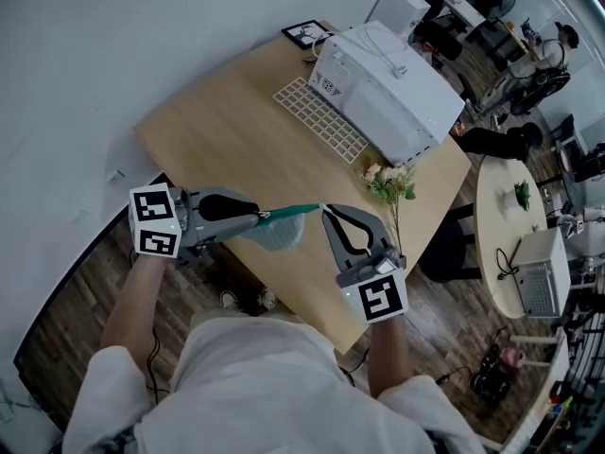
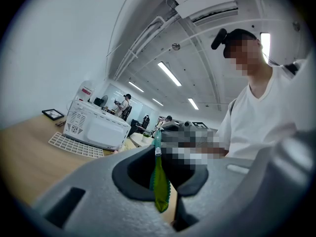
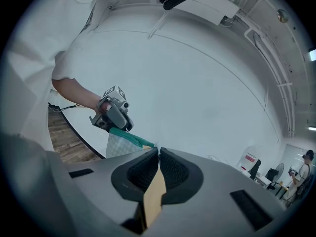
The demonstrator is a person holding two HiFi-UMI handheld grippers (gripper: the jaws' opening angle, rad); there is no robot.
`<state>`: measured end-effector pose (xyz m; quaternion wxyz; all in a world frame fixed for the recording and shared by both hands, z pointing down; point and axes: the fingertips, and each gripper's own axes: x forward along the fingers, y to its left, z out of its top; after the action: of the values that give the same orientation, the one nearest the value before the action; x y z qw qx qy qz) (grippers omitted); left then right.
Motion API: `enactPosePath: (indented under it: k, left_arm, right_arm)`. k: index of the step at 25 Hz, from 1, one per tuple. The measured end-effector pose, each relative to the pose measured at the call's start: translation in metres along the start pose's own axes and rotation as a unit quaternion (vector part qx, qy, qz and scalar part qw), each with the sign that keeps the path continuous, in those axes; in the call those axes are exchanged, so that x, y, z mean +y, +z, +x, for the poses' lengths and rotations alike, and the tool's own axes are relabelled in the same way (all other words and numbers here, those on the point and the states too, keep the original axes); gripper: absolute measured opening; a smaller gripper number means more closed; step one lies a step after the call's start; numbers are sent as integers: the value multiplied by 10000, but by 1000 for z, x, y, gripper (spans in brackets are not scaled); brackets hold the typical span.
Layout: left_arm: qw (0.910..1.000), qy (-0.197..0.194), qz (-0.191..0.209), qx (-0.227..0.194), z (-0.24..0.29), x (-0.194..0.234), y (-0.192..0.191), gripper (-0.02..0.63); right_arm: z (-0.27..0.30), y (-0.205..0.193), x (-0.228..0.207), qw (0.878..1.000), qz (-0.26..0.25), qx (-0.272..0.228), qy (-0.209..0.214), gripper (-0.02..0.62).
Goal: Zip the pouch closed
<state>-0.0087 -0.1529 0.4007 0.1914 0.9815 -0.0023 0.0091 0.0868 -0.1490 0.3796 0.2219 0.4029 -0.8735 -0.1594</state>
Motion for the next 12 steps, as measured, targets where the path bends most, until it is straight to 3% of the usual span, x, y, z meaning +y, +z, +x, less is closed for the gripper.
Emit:
enactPosePath:
  k: [12]
  left_arm:
    - [9999, 97, -58, -103, -9, -3, 4, 48]
  right_arm:
    - [-9, -6, -11, 9996, 154, -5, -239, 15]
